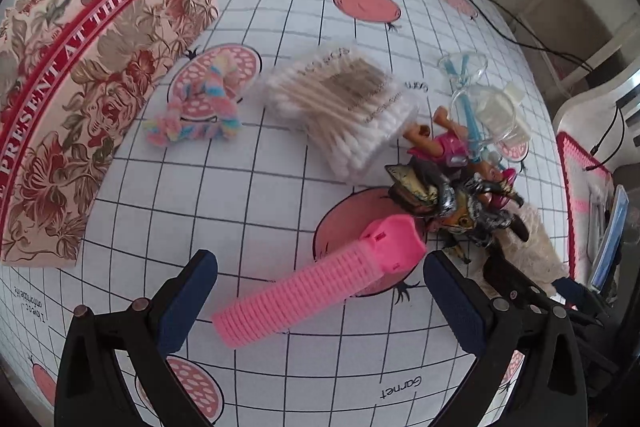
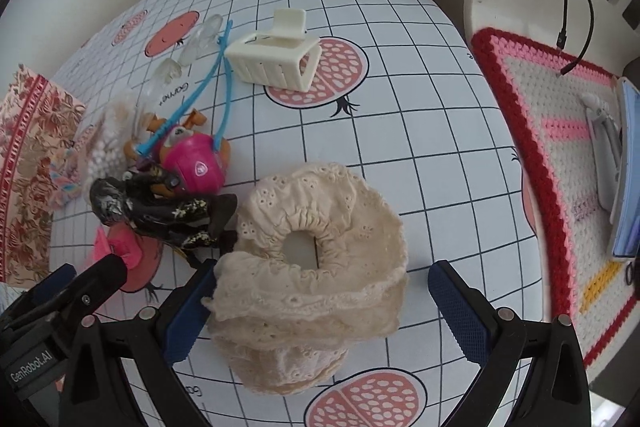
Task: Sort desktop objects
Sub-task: 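Grasp pink hair roller with left tool while right tool grasps lace scrunchie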
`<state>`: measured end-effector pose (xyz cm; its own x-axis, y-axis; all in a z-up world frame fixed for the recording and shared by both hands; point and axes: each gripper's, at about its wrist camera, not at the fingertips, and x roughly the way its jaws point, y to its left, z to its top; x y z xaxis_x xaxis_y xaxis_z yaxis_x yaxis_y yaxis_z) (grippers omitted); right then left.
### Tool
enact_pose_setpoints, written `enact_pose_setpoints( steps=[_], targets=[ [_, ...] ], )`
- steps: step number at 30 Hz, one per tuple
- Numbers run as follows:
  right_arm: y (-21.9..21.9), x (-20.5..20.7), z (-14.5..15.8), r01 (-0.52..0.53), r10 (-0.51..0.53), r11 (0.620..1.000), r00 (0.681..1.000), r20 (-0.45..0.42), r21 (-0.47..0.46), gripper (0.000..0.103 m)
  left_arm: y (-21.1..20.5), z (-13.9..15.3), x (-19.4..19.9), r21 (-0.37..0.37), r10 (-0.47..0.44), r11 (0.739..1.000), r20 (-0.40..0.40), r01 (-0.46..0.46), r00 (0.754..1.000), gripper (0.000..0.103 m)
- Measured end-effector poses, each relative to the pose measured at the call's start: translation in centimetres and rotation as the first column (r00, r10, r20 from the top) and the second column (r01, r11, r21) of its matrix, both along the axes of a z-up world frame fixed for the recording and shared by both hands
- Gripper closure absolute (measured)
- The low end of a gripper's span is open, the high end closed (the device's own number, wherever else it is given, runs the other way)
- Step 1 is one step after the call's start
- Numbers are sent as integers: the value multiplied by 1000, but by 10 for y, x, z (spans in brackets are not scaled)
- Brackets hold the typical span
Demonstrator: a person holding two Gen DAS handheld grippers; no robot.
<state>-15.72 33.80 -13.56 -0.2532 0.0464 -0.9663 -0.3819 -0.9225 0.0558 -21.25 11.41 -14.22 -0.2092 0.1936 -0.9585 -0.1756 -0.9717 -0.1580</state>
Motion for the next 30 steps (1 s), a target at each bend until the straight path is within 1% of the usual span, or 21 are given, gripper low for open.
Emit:
enact_pose_setpoints(
  steps=[3,7,13,20,23,27,29,30],
  targets=[
    [-3,1,-1,-10,10,1000,1000,4,28,0,-1,-5,0,-11,-3,1000,13,3,1000,0],
    [-5,4,-2,-13,14,998,1000,-7,59,0,2,-6,1,-67,-33,997,-17,32,999,1],
    [-5,10,-1,-12,15,997,999,-40,80,0,2,-9,1,-79,-48,996,-37,45,998,0],
    [-4,22,1,4,9,994,994,-109,112,0,3,-10,0,-80,-83,994,-87,76,993,0],
    [-8,33,1,4,15,992,989,-148,128,0,3,-10,1,-85,-97,992,-102,89,990,0],
    [-14,43,-2,0,30,989,979,-201,148,1,4,-13,0,-126,-102,988,-121,87,987,0],
    [-12,48,-1,-5,38,989,976,-215,151,3,4,-13,1,-131,-104,988,-134,87,985,0],
    [-11,44,-1,-12,46,988,974,-223,152,5,4,-13,1,-131,-105,988,-137,88,985,1]
  ],
)
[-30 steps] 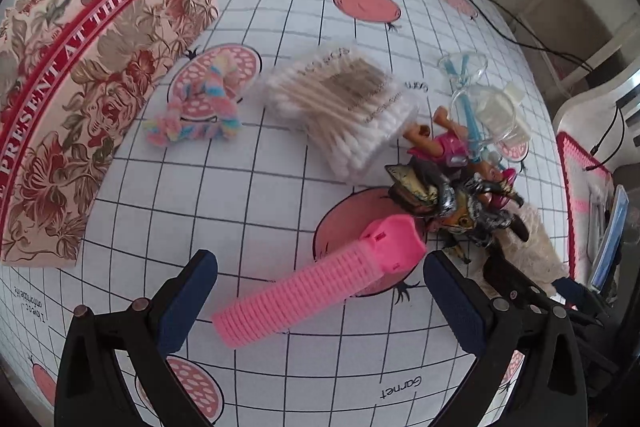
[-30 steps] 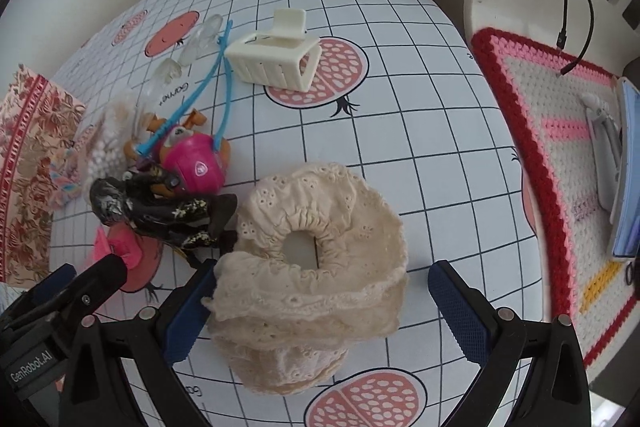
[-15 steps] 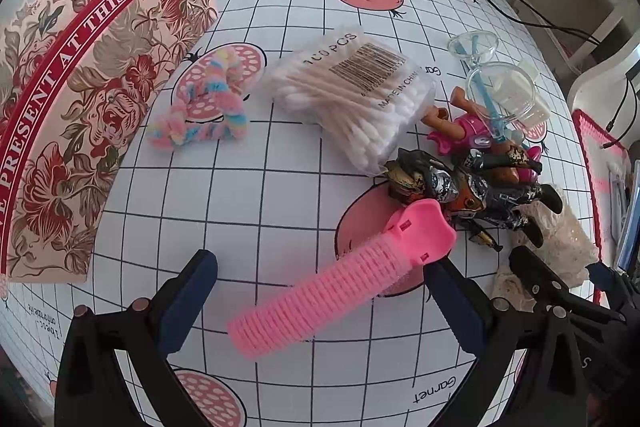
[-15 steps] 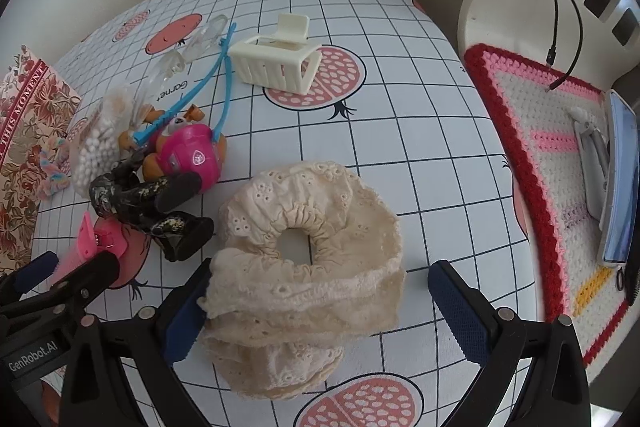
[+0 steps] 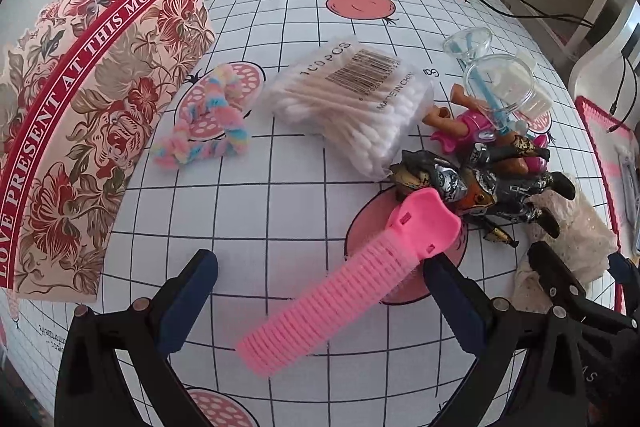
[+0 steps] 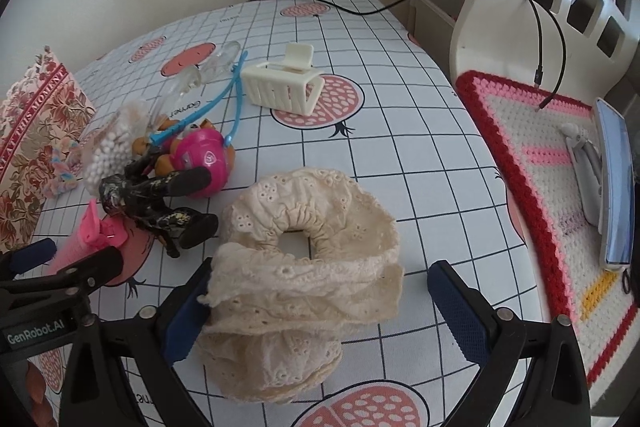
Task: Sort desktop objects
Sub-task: 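Grasp pink hair roller with left tool while right tool grasps lace scrunchie, then lift and carry the pink roller and lace scrunchie over the pink box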
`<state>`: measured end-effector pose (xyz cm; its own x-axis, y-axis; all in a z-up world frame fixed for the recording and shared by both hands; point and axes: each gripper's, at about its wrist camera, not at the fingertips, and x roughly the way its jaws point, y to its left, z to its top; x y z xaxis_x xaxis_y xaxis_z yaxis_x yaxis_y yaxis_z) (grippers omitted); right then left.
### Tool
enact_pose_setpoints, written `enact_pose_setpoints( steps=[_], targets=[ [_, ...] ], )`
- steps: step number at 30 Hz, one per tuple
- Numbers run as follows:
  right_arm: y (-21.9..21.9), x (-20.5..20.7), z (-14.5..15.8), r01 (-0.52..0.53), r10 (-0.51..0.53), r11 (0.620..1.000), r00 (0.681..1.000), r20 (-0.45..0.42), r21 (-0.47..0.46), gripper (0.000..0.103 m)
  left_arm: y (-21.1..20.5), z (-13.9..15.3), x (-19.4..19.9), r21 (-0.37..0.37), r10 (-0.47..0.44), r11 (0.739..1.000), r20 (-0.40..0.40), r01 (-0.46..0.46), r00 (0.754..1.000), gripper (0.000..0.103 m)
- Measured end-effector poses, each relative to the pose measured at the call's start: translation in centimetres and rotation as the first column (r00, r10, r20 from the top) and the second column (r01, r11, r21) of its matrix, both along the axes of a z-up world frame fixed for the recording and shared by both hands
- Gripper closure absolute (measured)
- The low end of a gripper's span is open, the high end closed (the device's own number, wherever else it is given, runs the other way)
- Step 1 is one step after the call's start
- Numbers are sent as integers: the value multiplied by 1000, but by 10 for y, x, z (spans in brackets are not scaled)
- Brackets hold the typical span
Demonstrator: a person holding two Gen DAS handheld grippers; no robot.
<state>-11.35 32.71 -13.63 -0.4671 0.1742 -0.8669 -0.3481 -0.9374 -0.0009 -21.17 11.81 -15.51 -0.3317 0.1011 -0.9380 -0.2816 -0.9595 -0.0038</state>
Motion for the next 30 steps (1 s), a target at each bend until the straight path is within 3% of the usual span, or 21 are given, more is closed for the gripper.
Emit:
enact_pose_setpoints(
  steps=[2,6,9,13,16,19,23,25,30],
  targets=[
    [-4,1,3,-24,25,1000,999,-21,5,17,0,0,-1,1,-1,1000,-5,1,1000,1],
    [-12,-2,6,-51,51,999,998,-44,12,27,-1,2,-2,3,-4,1000,-13,4,1000,4],
    [-15,-5,4,-45,45,999,998,-54,14,33,-1,5,-3,7,-18,1000,-23,18,1000,12],
    [-18,-5,5,-40,41,999,997,-69,15,50,-9,7,-2,11,-35,999,-35,35,999,29],
    [-18,-5,5,-32,33,999,996,-79,14,55,-10,10,-3,15,-43,999,-37,44,998,46],
    [-18,-4,5,-22,23,1000,996,-89,12,63,-6,17,29,22,-41,999,-33,42,999,58],
    [-14,-4,5,0,0,1000,995,-100,-7,68,-13,20,9,58,-22,998,-18,23,1000,71],
    [-14,-4,5,2,-3,1000,995,-100,-8,71,-10,16,0,80,-14,997,-7,15,1000,76],
    [-16,-6,6,-3,3,1000,995,-95,1,76,-21,15,-10,146,10,989,20,-13,1000,77]
  ],
)
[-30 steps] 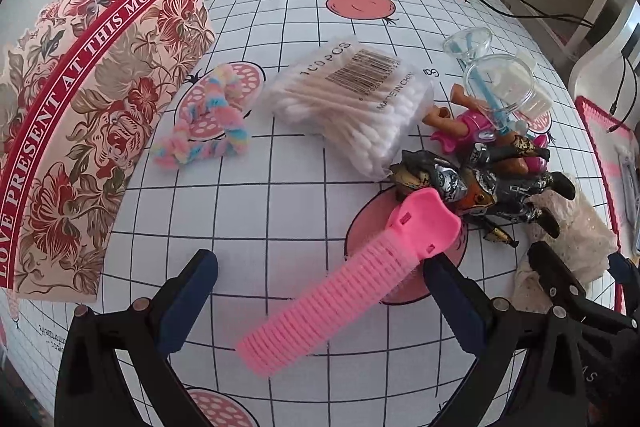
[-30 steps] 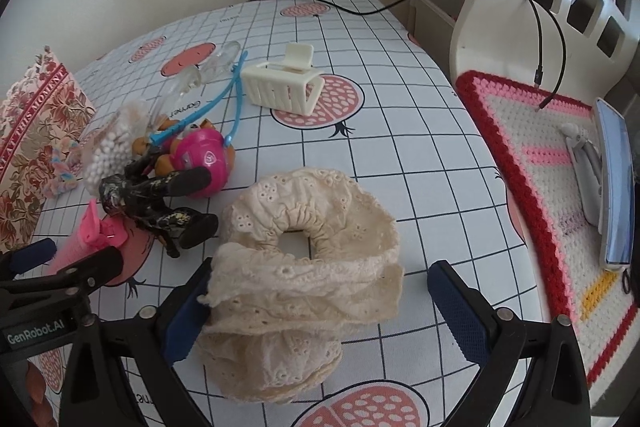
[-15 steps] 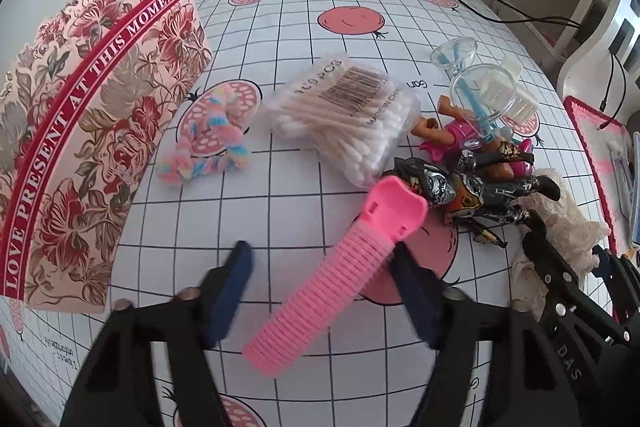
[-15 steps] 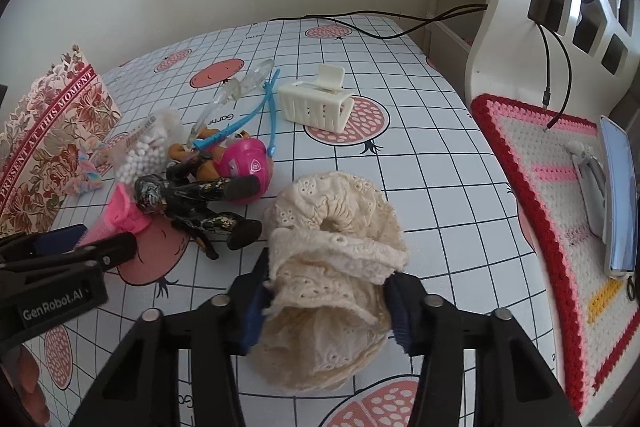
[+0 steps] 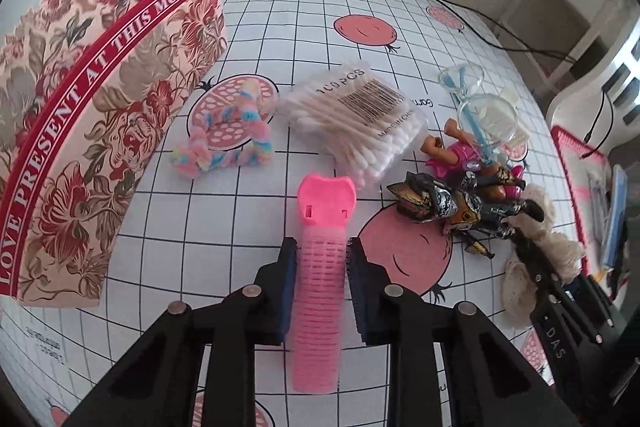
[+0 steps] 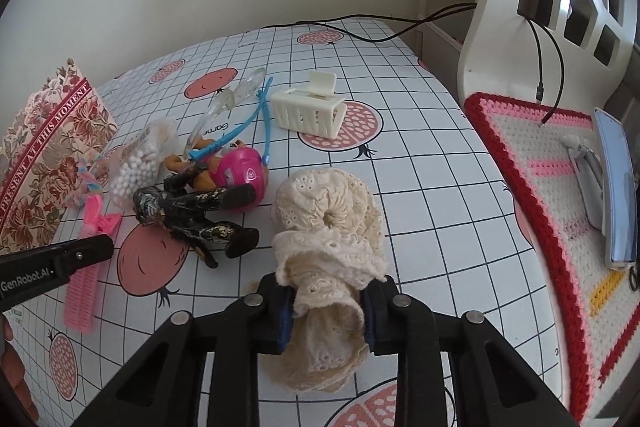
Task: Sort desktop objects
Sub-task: 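Lift and carry the pink roller and lace scrunchie over the pink box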
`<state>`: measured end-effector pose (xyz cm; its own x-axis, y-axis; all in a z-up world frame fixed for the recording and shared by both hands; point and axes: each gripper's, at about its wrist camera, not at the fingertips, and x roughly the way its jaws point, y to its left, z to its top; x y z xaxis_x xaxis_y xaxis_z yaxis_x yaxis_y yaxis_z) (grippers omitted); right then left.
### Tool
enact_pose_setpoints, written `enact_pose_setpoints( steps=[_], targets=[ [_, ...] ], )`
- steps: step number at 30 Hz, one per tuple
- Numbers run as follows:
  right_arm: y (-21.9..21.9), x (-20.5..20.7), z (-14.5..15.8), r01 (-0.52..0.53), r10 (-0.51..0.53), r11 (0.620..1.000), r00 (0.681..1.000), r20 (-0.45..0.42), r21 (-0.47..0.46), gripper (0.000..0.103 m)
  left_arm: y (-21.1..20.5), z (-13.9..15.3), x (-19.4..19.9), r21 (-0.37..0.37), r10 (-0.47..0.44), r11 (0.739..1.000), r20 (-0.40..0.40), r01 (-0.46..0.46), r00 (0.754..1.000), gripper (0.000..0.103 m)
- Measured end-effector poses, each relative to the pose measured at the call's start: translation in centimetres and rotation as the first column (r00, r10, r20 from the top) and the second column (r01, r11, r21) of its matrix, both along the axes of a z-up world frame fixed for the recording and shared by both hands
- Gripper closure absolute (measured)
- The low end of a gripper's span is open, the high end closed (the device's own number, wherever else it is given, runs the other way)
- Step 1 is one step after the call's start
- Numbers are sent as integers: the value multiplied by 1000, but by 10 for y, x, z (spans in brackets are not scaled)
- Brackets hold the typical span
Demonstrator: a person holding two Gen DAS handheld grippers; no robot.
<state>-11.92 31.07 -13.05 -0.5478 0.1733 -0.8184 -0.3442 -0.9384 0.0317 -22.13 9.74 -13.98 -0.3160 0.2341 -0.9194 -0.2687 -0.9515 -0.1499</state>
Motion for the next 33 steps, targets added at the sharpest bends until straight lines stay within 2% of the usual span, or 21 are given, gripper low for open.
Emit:
enact_pose_setpoints(
  steps=[6,12,18,26,33],
  targets=[
    [2,-1,4,9,-9,1000,1000,-15,-29,78,-5,2,4,35,11,999,14,-11,1000,77],
    [8,0,25,37,-43,997,995,-93,-70,78,-11,15,8,62,18,998,6,-18,1000,77],
    [8,0,54,45,-62,994,980,-188,-97,78,-23,47,9,118,50,992,-60,-43,997,77],
    [3,1,99,40,-78,992,943,-325,-121,78,-40,86,9,168,103,983,-153,-77,983,77],
    [0,12,151,53,-123,985,884,-451,-165,78,-53,124,15,221,149,971,-245,-95,958,77]
  ],
)
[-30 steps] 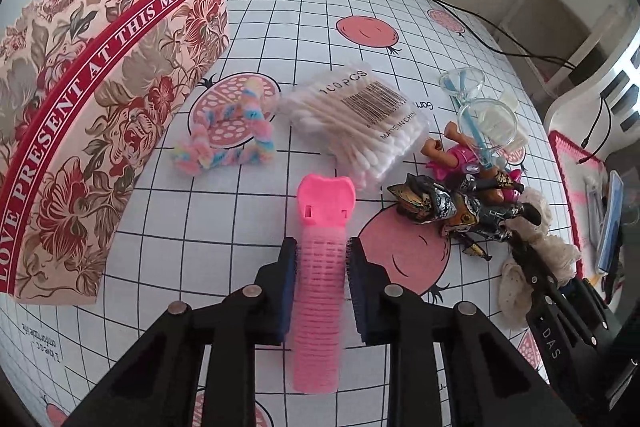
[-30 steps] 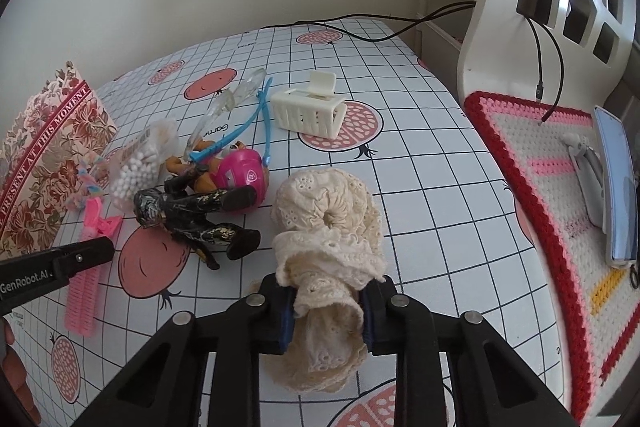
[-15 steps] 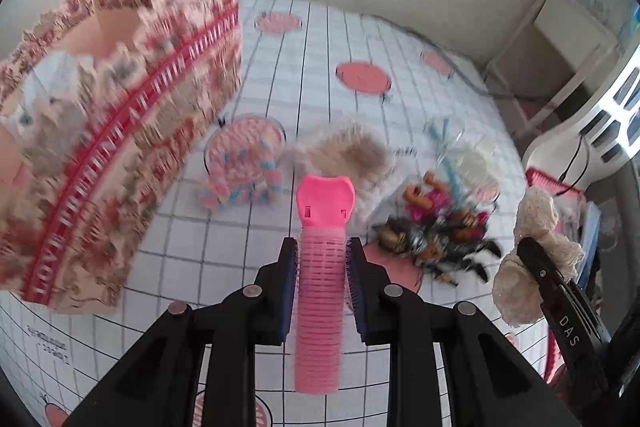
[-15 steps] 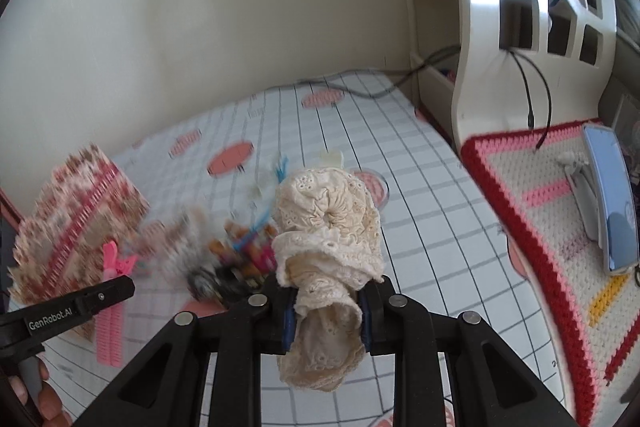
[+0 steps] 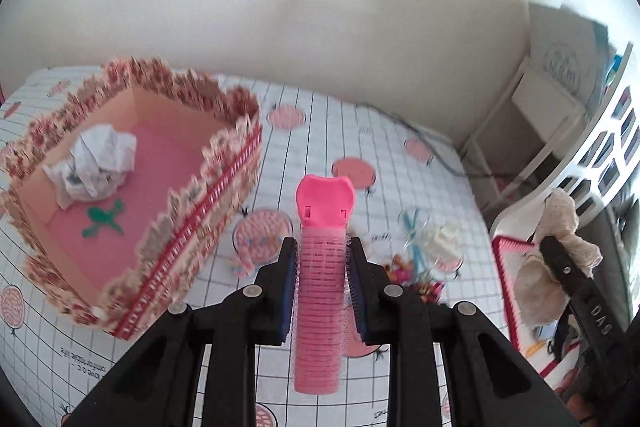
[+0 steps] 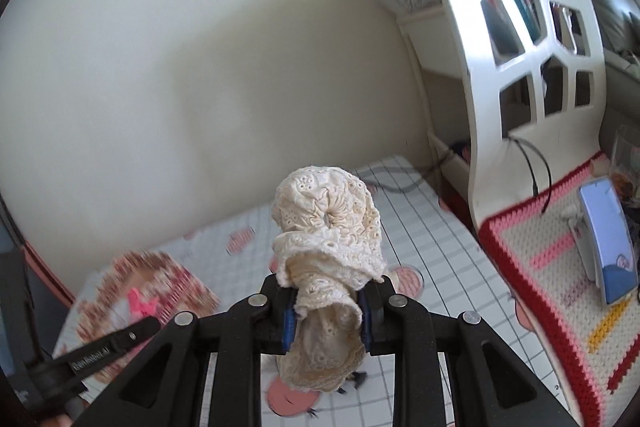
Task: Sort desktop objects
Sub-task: 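Lift and carry the pink roller and lace scrunchie over the pink box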
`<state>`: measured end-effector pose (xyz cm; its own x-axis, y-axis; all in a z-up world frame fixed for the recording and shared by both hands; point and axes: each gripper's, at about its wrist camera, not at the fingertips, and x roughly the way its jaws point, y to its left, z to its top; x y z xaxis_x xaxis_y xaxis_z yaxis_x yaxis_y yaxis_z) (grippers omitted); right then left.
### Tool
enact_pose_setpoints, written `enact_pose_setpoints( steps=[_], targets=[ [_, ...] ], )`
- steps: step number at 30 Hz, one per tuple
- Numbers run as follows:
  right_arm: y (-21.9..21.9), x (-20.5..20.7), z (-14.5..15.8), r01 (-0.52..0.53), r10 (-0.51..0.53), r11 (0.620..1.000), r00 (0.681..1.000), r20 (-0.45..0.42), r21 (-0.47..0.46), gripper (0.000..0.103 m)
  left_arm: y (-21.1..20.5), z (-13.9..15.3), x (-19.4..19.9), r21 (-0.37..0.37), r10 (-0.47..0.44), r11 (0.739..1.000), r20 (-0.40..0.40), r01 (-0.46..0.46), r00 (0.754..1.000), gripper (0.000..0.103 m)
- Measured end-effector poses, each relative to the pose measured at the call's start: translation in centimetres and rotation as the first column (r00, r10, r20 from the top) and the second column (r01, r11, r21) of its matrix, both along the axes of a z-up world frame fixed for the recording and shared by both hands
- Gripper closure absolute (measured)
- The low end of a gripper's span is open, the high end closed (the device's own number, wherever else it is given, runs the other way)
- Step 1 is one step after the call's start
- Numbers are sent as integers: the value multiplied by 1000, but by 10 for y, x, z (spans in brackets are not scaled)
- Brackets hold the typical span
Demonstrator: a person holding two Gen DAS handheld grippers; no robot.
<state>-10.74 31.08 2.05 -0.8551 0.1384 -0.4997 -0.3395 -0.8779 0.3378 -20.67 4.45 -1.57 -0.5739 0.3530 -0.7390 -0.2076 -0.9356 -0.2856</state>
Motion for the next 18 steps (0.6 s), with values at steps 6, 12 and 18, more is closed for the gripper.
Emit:
enact_pose_setpoints(
  steps=[6,12,18],
  targets=[
    [-7,11,37,-7,7,1000,996,-83,8,78,-14,32,7,41,28,999,-84,-25,996,77],
    [-17,15,60,-24,27,999,991,-130,26,78,-30,55,12,64,67,996,-149,-58,987,77],
    [-27,6,60,-50,53,998,991,-122,26,78,-41,61,13,82,117,991,-171,-104,978,77]
  ],
)
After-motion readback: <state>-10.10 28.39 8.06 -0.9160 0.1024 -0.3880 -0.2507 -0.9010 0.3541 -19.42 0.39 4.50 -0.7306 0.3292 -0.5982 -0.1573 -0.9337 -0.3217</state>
